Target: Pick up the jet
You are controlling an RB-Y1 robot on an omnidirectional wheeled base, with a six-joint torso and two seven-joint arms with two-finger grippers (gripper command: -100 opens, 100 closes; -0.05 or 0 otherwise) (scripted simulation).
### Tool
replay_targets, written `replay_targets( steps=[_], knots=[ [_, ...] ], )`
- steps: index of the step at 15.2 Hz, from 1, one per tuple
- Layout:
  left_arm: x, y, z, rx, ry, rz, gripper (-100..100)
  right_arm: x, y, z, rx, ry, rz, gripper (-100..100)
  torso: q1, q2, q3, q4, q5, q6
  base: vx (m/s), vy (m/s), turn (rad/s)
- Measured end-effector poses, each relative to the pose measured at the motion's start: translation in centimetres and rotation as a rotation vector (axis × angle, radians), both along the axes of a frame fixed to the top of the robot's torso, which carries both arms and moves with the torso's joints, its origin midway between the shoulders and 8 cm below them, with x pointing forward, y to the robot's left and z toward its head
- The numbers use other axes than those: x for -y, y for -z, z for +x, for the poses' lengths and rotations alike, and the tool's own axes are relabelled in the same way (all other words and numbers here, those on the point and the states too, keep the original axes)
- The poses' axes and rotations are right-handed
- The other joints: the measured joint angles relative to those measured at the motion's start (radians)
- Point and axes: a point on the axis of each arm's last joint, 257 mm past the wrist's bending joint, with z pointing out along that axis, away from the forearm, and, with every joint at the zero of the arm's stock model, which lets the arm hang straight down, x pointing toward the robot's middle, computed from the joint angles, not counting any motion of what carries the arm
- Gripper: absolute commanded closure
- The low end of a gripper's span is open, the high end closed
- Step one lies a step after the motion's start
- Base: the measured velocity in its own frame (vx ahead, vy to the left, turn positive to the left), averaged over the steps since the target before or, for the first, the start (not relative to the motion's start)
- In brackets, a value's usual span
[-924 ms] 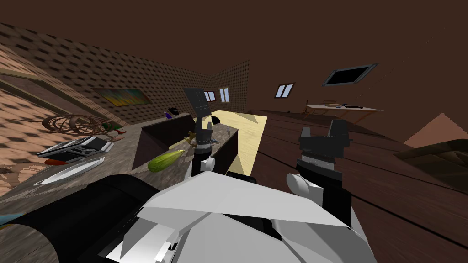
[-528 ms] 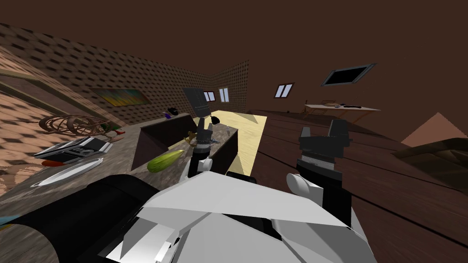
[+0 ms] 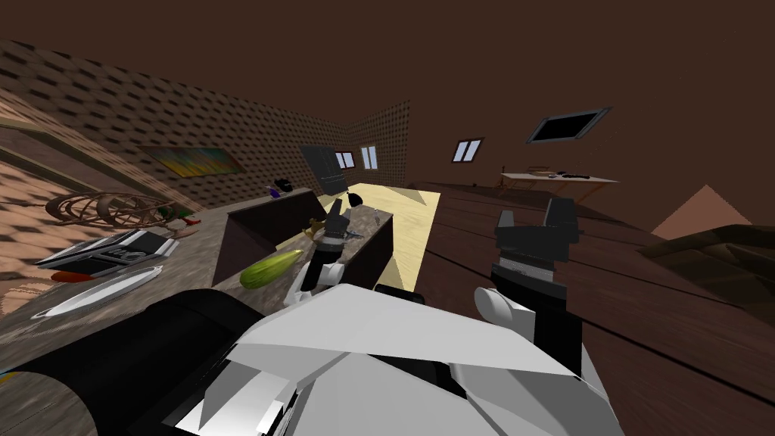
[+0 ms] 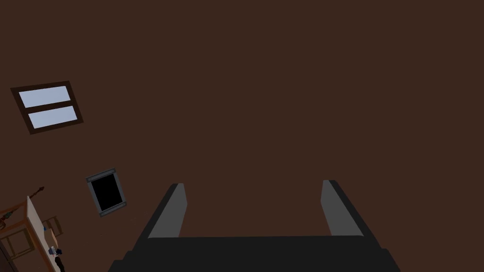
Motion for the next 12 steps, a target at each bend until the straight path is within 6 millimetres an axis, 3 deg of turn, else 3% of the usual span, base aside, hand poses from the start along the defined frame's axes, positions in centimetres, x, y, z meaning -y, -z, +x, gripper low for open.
replay_targets(
  steps=[12],
  knots=[
    [-4.3, 4.0, 1.9, -0.219, -0.091, 0.024, -100, 0.0, 0.0, 0.0, 0.000, 0.000, 0.000, 0, 0.000, 0.000, 0.000, 0.000, 0.000, 0.000, 0.001, 0.002, -0.034]
  ],
)
